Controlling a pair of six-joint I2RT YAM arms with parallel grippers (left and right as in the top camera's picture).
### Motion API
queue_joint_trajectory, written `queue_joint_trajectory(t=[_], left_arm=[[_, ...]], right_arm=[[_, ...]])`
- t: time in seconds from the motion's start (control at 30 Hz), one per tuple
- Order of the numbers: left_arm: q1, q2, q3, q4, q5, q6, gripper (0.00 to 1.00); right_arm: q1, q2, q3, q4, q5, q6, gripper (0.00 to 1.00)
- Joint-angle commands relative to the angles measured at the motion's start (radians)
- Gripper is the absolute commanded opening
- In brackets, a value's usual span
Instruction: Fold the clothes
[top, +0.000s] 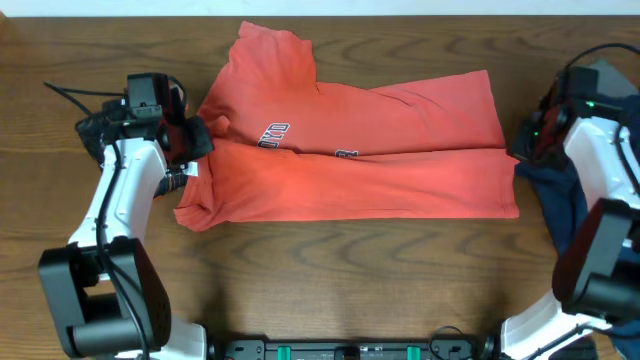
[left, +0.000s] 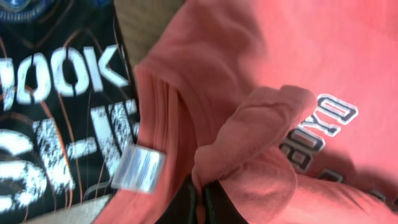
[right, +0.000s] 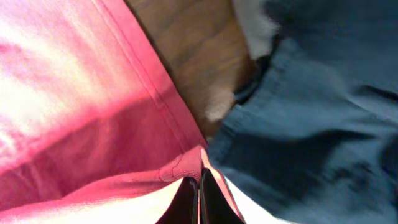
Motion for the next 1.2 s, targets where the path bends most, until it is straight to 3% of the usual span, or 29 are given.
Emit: queue_joint_trajectory(t=[0.0, 0.1, 0.17, 0.23, 0.27, 0.37, 0.57, 0.73, 0.87, 0.97, 1.03, 1.17], left_arm=[[0.001, 0.004, 0.0, 0.041, -0.016, -0.008, 0.06], [0.001, 0.004, 0.0, 0.087, -0.016, 0.003, 0.12], [0.001, 0.004, 0.0, 0.105, -0.016, 0.003, 0.29], [0.001, 0.004, 0.0, 0.104, -0.016, 0.003, 0.59], [0.001, 0.004, 0.0, 0.094, -0.016, 0.003, 0.68], [0.001, 0.002, 0.0, 0.011, -0.016, 0.036, 0.79], [0.001, -0.002, 0.0, -0.26, -0.035, 0.059, 0.8], [0.001, -0.002, -0.001, -0.389, -0.168, 0.059, 0.8], [0.001, -0.002, -0.019, -0.379, -0.172, 0.057, 0.78], [0.001, -0.001, -0.065, -0.328, -0.162, 0.058, 0.61], [0.001, -0.001, -0.107, -0.282, -0.162, 0.058, 0.51], [-0.001, 0.0, -0.177, -0.217, -0.16, 0.055, 0.49]], right_arm=[[0.021, 0.031, -0.001, 0.02, -0.002, -0.014, 0.01], [0.028, 0.038, -0.001, 0.041, -0.002, -0.014, 0.04], [0.027, 0.037, -0.001, 0.049, -0.002, -0.014, 0.08], [0.027, 0.037, -0.001, 0.047, 0.006, -0.014, 0.24], [0.027, 0.037, -0.001, 0.042, 0.013, -0.014, 0.31], [0.026, 0.037, -0.001, 0.009, 0.037, -0.014, 0.37], [0.025, 0.037, -0.001, -0.122, 0.05, -0.014, 0.27], [0.029, 0.037, -0.053, -0.171, 0.05, -0.023, 0.25], [0.029, 0.037, -0.157, -0.113, 0.051, -0.022, 0.25], [0.025, 0.037, -0.232, -0.043, 0.051, -0.021, 0.21], [0.023, 0.037, -0.262, -0.017, 0.07, -0.015, 0.15], [0.02, 0.037, -0.277, -0.009, 0.123, 0.002, 0.01]])
